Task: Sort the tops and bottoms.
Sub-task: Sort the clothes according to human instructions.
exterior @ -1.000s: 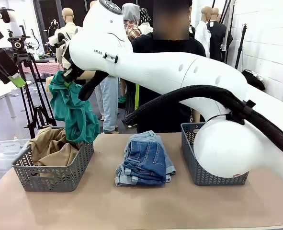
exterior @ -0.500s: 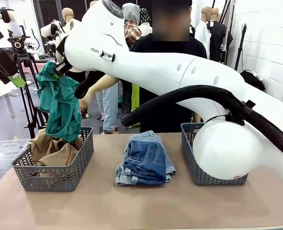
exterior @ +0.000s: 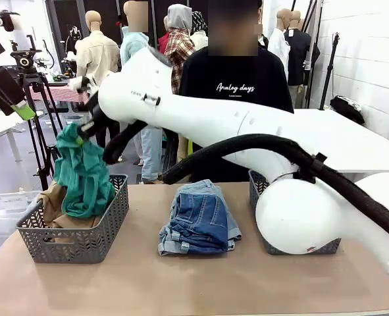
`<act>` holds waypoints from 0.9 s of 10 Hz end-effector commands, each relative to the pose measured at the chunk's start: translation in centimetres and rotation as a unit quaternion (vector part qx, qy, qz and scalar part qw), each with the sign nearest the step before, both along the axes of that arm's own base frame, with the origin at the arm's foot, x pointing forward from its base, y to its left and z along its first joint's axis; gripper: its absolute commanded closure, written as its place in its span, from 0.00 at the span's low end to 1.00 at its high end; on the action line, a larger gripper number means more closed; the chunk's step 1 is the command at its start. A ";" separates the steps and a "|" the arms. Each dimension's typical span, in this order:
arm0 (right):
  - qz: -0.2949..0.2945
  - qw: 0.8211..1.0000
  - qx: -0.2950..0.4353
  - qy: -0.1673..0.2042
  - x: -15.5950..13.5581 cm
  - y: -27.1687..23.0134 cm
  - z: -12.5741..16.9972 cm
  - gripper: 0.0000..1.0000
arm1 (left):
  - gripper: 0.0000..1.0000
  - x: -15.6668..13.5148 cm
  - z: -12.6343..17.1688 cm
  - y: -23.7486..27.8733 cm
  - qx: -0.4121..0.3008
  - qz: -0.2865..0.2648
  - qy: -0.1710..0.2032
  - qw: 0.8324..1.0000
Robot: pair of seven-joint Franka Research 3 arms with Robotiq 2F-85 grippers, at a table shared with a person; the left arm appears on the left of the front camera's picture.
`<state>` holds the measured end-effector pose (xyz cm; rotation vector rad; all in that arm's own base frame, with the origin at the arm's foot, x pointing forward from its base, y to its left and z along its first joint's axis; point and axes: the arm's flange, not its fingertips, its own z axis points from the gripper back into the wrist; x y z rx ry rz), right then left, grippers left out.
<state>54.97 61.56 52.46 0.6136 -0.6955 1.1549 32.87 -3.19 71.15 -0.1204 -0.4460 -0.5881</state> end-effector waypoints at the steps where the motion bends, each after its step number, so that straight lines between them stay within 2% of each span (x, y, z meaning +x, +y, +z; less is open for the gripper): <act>1: 0.034 0.999 0.022 0.012 4.5 4.5 1.9 1.00 | 0.25 -0.1 0.1 0.0 0.000 -0.001 0.002 1.000; 3: 0.063 0.996 0.027 0.060 5.0 4.5 -1.7 1.00 | 0.25 -0.1 0.1 0.0 0.000 -0.001 0.002 1.000; 6: 0.082 0.993 -0.004 0.089 5.3 4.3 -5.6 1.00 | 0.25 -0.1 0.1 0.0 0.000 -0.001 0.002 1.000; 7: 0.090 0.992 -0.009 0.090 5.2 4.3 -6.4 1.00 | 0.25 -0.1 0.1 0.0 0.000 -0.001 0.002 1.000; 9: 0.097 0.992 -0.037 0.068 4.9 4.4 -7.6 1.00 | 0.25 -0.1 0.1 0.0 0.000 -0.001 0.002 1.000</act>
